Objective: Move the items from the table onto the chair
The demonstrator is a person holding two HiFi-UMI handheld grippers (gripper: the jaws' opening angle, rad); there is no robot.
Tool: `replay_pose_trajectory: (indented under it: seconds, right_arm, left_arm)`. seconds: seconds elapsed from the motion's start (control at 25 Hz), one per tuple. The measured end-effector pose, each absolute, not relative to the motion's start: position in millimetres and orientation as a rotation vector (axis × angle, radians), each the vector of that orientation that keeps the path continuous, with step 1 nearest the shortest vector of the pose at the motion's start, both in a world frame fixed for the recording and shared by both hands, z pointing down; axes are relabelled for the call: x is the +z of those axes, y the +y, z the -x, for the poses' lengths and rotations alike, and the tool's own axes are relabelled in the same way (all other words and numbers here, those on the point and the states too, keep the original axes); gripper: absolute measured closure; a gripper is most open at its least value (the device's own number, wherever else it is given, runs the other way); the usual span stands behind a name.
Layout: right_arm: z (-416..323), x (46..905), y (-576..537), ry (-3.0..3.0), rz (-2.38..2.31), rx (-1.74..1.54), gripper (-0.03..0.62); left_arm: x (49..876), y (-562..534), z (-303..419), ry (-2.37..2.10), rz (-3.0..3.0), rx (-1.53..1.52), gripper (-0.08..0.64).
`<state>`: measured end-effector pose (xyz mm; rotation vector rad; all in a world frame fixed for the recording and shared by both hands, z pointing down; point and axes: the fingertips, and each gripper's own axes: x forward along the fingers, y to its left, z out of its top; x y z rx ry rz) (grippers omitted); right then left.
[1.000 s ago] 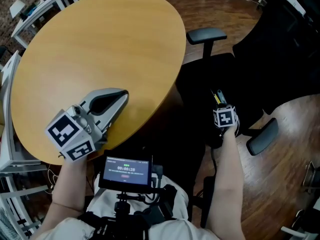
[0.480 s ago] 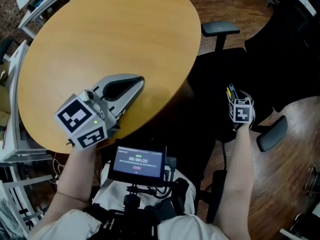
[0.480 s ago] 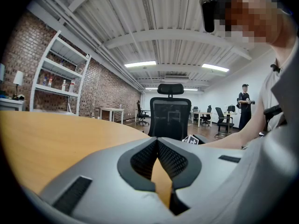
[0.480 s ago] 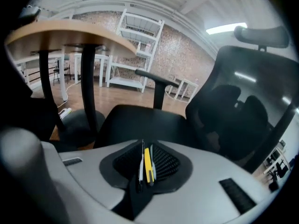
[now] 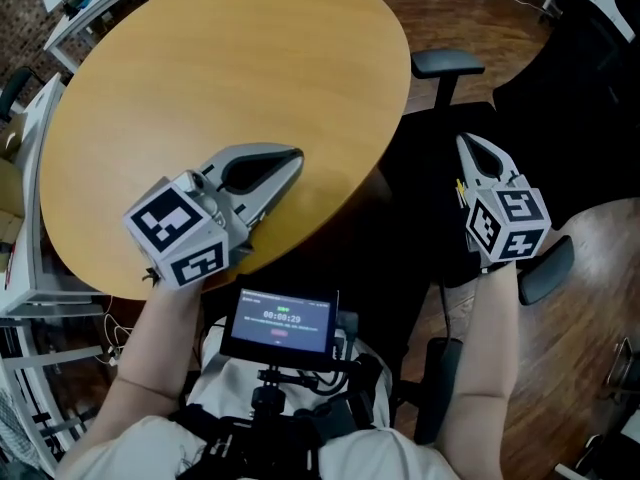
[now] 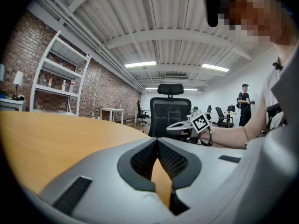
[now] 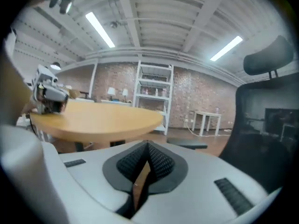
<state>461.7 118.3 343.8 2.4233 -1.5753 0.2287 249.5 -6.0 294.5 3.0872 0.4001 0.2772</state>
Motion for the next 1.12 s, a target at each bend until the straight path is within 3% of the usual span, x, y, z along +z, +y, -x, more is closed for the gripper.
replay_pose_trajectory:
  seconds: [0.32,1.12]
  right_arm:
    - [-363,260,45,-2.061,-2.256,0.068,0.586]
    - [-170,252,-117,-2.587,-1.716,0.094,0.586]
  left_arm:
    - [296,-1,-252,0.409,-3.087,0.278,0.552]
    - [300,-113,-115,-0.026,-3.096,0.254,0.552]
